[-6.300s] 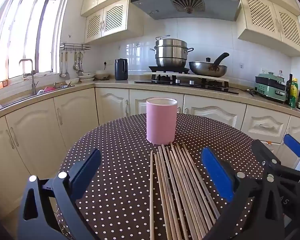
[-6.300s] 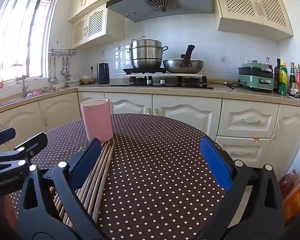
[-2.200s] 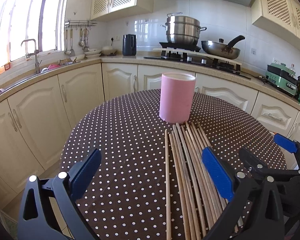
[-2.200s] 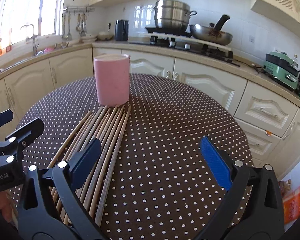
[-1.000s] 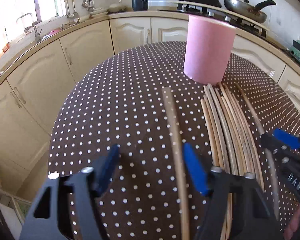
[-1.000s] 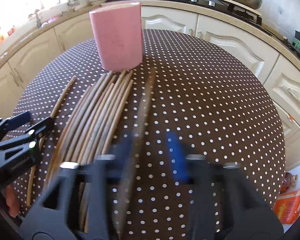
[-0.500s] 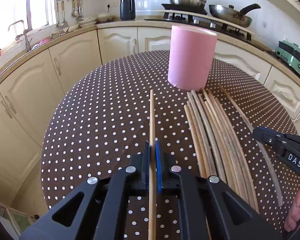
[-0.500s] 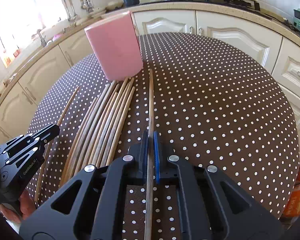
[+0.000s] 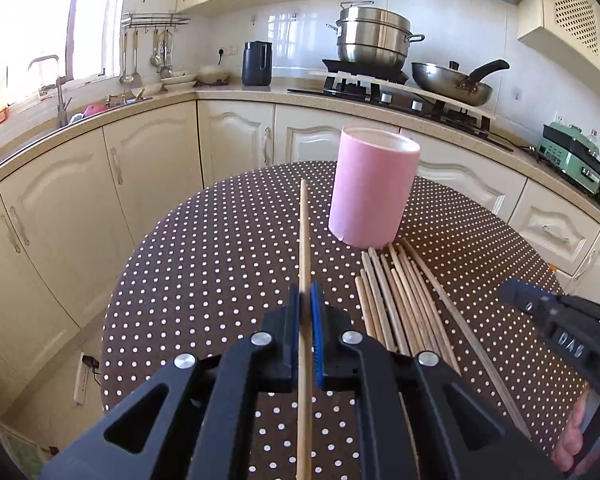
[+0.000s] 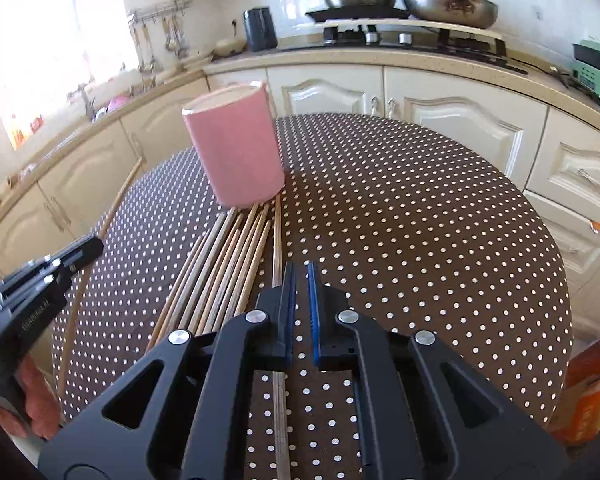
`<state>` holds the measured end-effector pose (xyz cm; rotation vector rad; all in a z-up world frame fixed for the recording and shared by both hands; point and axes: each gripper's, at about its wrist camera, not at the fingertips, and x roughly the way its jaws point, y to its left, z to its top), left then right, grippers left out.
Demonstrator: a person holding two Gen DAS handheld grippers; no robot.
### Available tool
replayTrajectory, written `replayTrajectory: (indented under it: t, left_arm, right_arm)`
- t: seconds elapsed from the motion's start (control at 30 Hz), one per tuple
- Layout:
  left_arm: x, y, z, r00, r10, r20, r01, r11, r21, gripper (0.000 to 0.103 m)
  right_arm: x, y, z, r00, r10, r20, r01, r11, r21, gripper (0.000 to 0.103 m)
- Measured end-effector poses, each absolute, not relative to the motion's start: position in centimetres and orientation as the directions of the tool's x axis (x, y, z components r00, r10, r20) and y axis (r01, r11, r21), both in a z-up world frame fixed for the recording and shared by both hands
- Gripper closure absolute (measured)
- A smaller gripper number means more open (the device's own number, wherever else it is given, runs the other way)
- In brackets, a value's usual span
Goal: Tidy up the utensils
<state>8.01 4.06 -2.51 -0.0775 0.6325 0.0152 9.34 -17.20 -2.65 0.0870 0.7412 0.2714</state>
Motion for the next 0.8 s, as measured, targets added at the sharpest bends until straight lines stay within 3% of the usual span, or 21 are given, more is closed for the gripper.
replayTrajectory:
  t: [0.03,0.1,0.13,0.17,0.33,0.4,0.47,0.57,0.7,0.8]
  left_arm:
    - [8.1,4.0,-2.6,0.804,-0.01,-0.594,-0.036,0.997,-0.065,0.097]
    - [8.4,3.9,-2.8,0.797,-0.009,-0.604,-0.036,0.997,-0.063,0.097]
    - [8.4,3.8,-3.0,0.791,-0.013,-0.611,-0.033,0.997,-0.063,0.097]
    - [8.6,3.8,-3.3,0.784,-0.017,-0.62,-0.032,0.997,-0.067,0.097]
    - [8.9,3.9,-4.1,0.766,-0.019,-0.642,-0.034,0.997,-0.069,0.097]
    - [9.0,4.0,-4.3,0.761,-0.019,-0.649,-0.035,0.997,-0.07,0.097]
    - [9.2,4.1,-4.4,0.755,-0.02,-0.656,-0.036,0.997,-0.072,0.097]
    - [9.3,4.1,-4.6,0.75,-0.02,-0.662,-0.037,0.997,-0.071,0.097]
    - [9.4,4.1,-4.5,0.749,-0.016,-0.663,-0.038,0.997,-0.066,0.097]
    - [9.5,4.2,-4.5,0.747,-0.019,-0.665,-0.037,0.997,-0.071,0.097]
  right_arm:
    - [9.6,-16.9,-2.8,0.684,0.274,-0.676,-0.222,0.961,0.165,0.094]
    - [10.0,-16.1,-3.2,0.665,0.249,-0.704,-0.237,0.964,0.117,0.081]
    - [10.3,-15.8,-3.4,0.655,0.233,-0.719,-0.242,0.966,0.093,0.045]
    - [10.5,-15.6,-3.6,0.653,0.223,-0.724,-0.243,0.967,0.078,0.023]
    - [10.7,-15.1,-3.2,0.689,0.185,-0.701,-0.252,0.968,0.009,0.026]
    - [11.2,-14.6,-3.4,0.67,0.181,-0.72,-0.278,0.96,-0.017,0.039]
    - [12.1,-14.0,-3.9,0.624,0.174,-0.762,-0.314,0.949,-0.04,0.068]
    - [13.6,-13.1,-4.8,0.521,0.183,-0.834,-0.386,0.922,-0.039,0.069]
    - [14.4,-12.1,-4.5,0.483,0.153,-0.862,-0.442,0.893,-0.089,0.073]
    - [15.2,-11.9,-4.2,0.428,0.181,-0.886,-0.459,0.888,-0.041,0.09]
